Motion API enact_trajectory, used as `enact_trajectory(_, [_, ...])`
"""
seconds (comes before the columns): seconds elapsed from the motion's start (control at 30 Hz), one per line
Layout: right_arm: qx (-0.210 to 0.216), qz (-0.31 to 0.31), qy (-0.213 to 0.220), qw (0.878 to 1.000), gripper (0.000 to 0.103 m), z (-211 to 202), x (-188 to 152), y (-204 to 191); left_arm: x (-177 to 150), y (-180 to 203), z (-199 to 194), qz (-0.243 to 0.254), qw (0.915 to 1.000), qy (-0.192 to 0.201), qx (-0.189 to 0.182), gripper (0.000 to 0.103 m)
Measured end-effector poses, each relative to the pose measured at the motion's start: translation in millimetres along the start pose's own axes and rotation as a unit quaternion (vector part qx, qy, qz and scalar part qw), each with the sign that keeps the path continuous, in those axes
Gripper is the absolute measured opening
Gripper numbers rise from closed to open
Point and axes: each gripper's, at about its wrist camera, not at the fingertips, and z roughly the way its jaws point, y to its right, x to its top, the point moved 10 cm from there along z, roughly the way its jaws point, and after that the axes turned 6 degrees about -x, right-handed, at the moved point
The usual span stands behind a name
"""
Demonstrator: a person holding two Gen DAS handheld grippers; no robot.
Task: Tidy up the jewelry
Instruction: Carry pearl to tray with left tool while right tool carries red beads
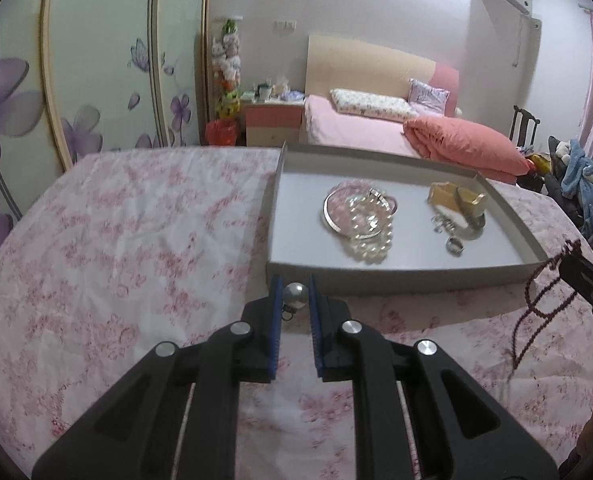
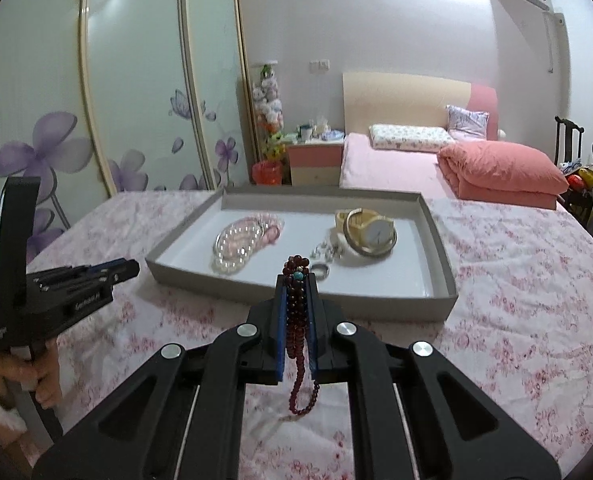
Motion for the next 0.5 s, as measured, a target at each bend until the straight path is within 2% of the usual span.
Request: enact_trajectory(0.5, [-0.026, 0.01, 0.075, 0.997, 0.009, -10, 25, 5, 22, 33, -24, 0.051, 0.9958, 0.075, 0.01, 0.014])
